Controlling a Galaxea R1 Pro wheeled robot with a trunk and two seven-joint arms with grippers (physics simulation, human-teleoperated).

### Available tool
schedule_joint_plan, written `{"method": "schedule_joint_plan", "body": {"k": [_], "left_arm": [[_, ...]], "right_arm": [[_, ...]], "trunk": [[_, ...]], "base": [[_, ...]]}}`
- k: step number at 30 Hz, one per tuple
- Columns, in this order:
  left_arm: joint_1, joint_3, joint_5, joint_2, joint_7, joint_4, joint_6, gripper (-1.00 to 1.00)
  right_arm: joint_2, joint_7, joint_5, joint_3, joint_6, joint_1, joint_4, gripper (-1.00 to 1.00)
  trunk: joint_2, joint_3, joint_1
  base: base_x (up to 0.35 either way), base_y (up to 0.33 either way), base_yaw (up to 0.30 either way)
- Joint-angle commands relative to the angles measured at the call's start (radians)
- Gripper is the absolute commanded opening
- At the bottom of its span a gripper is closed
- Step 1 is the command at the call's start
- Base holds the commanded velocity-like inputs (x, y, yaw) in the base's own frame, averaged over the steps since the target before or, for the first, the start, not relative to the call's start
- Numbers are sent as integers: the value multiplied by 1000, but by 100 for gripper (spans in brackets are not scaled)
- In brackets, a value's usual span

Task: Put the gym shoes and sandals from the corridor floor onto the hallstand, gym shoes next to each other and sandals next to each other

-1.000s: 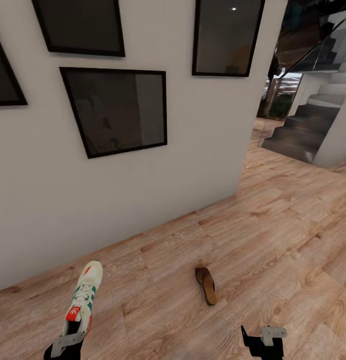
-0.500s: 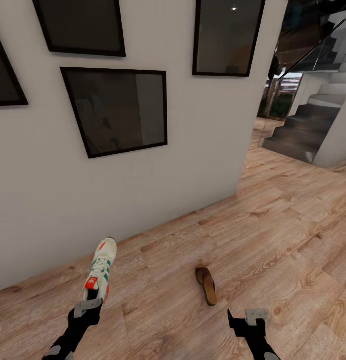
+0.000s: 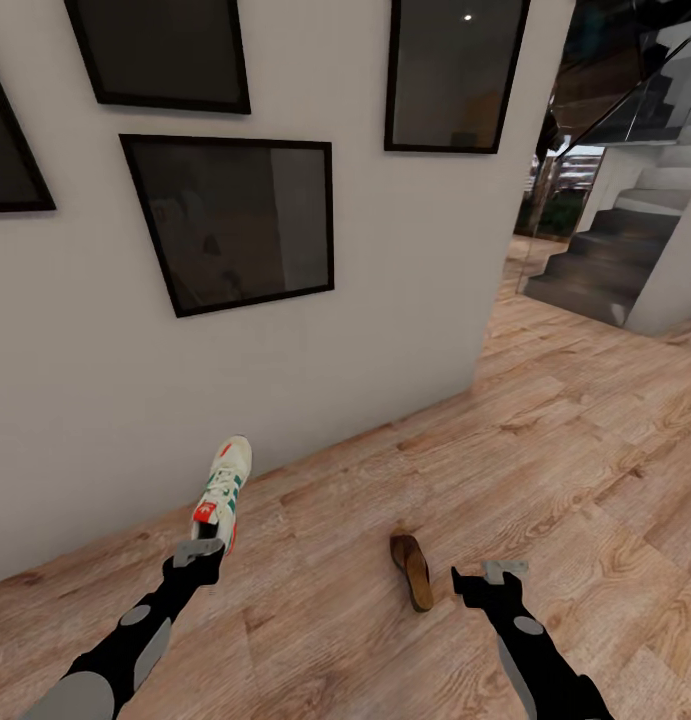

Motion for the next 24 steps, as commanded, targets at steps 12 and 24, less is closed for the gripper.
{"method": "schedule_joint_plan", "body": {"k": [12,24], "left_arm": [[5,-33,9,-1,-12,-7,1,-100],[5,-34,8,-13,-13,-8,-1,-100]], "right_arm": [[8,6,11,0,6,-2,-7,100],[12,4,11,-2,6,-2,-8,100]], "trunk": [[0,-5,0],[0,-7,0]], "base": [[282,-46,43],[166,-3,25]]}}
